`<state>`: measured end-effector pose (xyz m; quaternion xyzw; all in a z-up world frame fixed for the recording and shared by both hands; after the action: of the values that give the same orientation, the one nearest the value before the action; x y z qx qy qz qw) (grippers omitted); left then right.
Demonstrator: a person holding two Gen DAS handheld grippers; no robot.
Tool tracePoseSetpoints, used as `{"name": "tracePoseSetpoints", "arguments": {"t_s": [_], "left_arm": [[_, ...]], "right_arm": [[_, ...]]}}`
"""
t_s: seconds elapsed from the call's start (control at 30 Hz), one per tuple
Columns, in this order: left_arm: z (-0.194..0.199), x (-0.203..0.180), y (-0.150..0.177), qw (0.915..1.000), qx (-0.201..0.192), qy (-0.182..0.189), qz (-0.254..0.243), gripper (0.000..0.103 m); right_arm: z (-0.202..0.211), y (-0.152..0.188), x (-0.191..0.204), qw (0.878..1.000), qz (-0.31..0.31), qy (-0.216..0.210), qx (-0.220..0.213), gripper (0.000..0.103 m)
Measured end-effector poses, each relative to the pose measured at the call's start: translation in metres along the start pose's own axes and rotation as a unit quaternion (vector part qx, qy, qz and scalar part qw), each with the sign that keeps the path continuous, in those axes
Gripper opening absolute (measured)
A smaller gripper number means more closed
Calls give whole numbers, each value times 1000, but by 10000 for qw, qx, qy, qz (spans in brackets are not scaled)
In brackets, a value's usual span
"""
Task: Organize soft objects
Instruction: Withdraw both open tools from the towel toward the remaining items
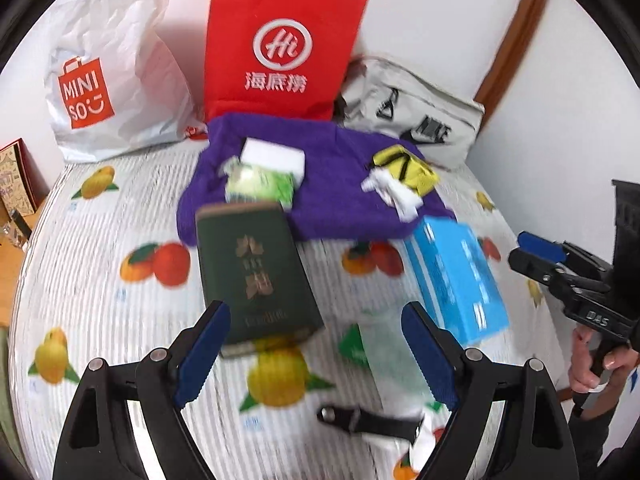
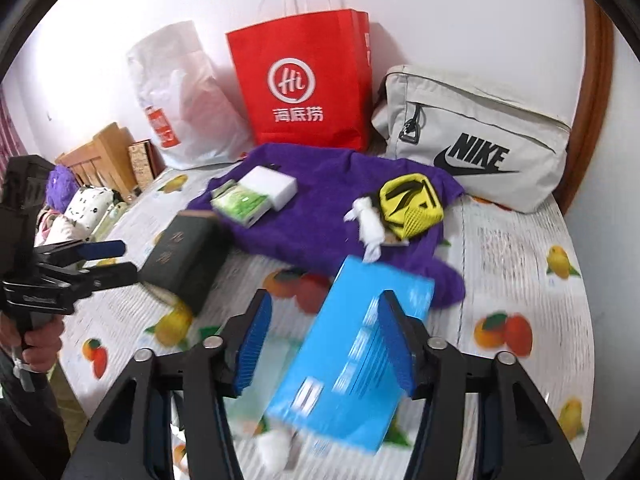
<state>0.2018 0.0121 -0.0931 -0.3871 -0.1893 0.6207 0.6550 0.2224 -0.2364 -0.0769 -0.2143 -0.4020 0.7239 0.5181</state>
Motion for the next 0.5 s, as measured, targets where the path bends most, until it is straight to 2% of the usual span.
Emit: {"name": "tracePoseSetpoints", "arguments": {"t_s": [0.2, 0.4, 0.5], "left_arm": [[4, -18, 40, 9995, 263, 76, -166, 87], [-1, -32, 87, 9979, 526, 142, -351, 87], [-5, -35, 99, 9976, 592, 94, -349, 87]], "right_arm": [[33, 36, 13, 9999, -124, 0, -33, 60], [46, 74, 20, 9994, -348, -39, 38, 62], [49, 91, 20, 9989, -457, -47, 75, 62]]}}
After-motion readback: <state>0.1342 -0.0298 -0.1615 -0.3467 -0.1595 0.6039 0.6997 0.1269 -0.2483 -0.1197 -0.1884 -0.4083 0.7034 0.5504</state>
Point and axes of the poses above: each gripper's, at about its wrist camera, not at the fingertips, and z roughly against the way its jaws point, x to its left, y to its underside, the point moved 3 cm from there along -z, roughly the way its jaws point, and after that the axes turned 13 degrees about -x, right-handed, at the moved point
